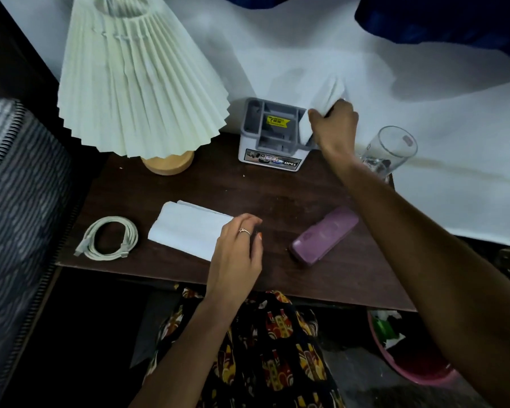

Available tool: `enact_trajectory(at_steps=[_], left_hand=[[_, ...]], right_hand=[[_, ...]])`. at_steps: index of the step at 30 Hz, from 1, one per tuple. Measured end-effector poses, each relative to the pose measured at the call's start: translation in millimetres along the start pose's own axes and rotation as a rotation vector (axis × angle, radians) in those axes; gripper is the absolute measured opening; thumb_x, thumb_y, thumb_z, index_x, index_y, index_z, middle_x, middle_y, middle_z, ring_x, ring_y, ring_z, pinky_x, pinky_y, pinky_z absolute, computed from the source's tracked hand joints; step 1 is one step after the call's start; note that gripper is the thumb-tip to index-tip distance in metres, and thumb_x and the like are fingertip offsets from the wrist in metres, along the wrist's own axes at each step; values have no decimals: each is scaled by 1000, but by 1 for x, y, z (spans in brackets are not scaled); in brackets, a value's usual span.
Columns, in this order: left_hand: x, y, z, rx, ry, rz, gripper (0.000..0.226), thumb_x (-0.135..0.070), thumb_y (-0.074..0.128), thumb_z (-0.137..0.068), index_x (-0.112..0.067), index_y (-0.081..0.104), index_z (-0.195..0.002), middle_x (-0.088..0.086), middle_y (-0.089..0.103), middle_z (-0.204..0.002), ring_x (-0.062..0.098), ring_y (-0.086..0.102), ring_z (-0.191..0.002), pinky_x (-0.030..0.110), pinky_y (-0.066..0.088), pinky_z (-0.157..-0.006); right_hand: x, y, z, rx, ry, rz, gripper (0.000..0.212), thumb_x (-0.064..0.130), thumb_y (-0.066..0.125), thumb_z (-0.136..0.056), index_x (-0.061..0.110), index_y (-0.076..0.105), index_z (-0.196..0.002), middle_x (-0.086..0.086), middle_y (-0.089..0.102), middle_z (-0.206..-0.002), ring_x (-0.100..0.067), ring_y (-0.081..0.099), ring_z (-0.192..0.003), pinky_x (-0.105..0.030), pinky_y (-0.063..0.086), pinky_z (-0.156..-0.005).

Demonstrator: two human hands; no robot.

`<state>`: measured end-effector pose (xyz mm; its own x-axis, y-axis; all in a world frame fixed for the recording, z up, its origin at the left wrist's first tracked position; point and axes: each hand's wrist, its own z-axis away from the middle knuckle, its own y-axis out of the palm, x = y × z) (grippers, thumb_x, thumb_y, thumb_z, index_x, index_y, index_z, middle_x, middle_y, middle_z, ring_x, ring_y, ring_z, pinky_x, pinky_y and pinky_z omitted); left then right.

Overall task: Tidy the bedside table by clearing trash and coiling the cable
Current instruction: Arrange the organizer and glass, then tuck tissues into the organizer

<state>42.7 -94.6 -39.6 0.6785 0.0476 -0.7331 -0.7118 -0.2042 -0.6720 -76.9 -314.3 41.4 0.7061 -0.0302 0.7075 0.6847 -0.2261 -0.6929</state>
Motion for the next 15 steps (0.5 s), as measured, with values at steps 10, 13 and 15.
enact_trajectory(at_steps=[10,13,15], left_hand=[[3,-11,3,-13,12,-25,28,-14,54,-93,-14,56,-121,1,56,-126,13,47,-118,19,34,-95],[5,-17,6,-74,-31,-19,27,-14,53,-93,-14,56,-119,1,57,-124,14,47,-117,18,33,-93],[7,-24,9,-120,-94,1,24,-15,51,-93,-16,56,-117,-1,56,-123,12,45,-117,17,34,-91]], right_hand=[[-16,-1,29,132,130,110,66,50,66,-76,8,49,-124,-14,44,-131,-33,48,-121,-40,41,-102],[-18,-3,53,82,110,61,63,42,66,-79,3,49,-124,-17,44,-129,-34,49,-119,-41,39,-105],[-16,-1,74,6,92,-7,52,30,67,-80,0,52,-119,-19,47,-125,-35,49,-117,-41,36,-106]])
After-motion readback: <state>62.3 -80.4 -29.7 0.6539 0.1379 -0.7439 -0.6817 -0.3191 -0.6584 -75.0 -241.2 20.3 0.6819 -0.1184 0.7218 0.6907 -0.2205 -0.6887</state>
